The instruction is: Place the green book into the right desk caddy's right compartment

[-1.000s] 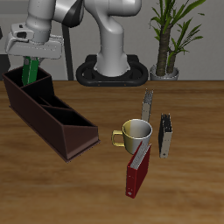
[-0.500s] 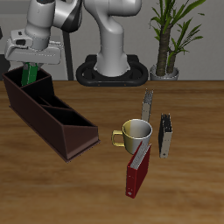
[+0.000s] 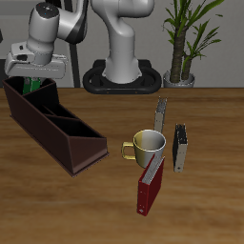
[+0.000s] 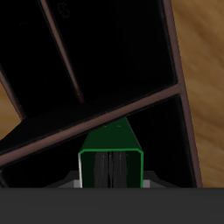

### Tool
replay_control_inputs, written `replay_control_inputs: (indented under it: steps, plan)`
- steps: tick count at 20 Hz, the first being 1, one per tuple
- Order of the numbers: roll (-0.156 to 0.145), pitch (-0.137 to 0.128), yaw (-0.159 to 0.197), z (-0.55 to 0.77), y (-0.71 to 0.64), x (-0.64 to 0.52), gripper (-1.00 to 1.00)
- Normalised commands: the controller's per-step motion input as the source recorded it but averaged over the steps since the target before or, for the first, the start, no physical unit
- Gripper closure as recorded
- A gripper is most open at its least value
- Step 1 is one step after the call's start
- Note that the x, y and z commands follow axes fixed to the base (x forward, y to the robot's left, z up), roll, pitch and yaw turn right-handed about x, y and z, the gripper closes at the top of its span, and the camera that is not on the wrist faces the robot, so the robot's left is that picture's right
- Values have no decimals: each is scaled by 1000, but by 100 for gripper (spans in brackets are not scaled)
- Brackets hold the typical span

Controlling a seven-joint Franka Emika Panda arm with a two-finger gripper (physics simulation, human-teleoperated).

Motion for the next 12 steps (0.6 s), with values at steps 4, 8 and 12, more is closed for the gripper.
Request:
replay_control_inputs:
  steps: [4,8,12]
  plan:
    - [-4,26,2,-122,-51,30,100]
    - [-48,21,4,-167,-89,103,-100]
    - [-21,25,-41,18,-40,-55,-100]
